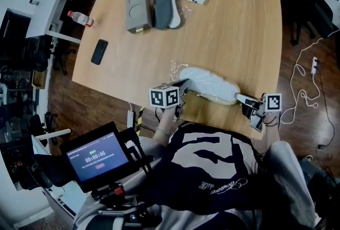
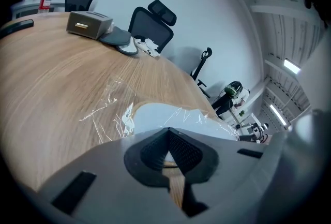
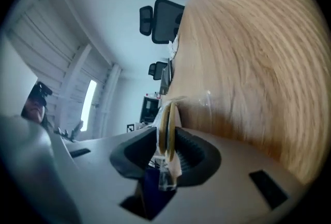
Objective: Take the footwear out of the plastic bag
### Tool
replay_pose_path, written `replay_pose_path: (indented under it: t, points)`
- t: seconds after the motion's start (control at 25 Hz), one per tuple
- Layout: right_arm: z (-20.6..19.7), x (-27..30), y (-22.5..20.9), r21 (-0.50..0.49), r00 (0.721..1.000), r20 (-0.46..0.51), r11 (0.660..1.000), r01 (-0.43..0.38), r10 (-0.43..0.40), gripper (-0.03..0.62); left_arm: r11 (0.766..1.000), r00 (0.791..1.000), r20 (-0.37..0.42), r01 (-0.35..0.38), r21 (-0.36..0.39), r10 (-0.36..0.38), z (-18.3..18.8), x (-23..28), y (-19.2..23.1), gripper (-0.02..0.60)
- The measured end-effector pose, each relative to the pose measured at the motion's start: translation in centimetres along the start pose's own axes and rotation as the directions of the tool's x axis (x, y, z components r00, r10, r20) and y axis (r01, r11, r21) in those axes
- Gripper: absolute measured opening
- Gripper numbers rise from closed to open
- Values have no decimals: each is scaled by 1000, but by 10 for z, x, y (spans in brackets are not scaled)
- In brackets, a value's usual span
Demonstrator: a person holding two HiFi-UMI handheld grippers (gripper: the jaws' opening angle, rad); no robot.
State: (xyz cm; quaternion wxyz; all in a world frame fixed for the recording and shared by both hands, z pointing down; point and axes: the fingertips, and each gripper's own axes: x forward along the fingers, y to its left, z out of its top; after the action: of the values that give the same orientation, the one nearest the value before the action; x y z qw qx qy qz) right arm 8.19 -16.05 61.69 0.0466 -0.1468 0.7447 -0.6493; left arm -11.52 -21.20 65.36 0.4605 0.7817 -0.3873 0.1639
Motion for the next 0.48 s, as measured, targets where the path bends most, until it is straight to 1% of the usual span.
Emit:
replay_pose_path:
  t: [0.08,0.12,0.24,0.32,0.4,0.48]
  points:
    - [-6,12,-5,-59,998,-40,997,45,-48,106,1000,1000,1,-3,-3,3,0,0,2,3]
    - [-7,17,-7,-62,997,-42,996,64,-67,105,1000,1000,5,-6,-9,6,0,0,3,3]
    - [1,22,-13,-25,994,1,994,108,-108,85,1000,1000,19,-10,-30,10,2,0,3,3]
    - [5,23,-11,-46,992,9,991,127,-127,78,999,1000,24,-3,-32,3,2,0,2,3]
    - [2,20,-12,-52,982,10,981,187,-187,77,1000,999,35,4,-29,-3,2,-2,2,3]
    - [1,16,-10,-80,971,12,968,239,-239,77,1000,999,53,5,-26,-4,3,-3,2,3]
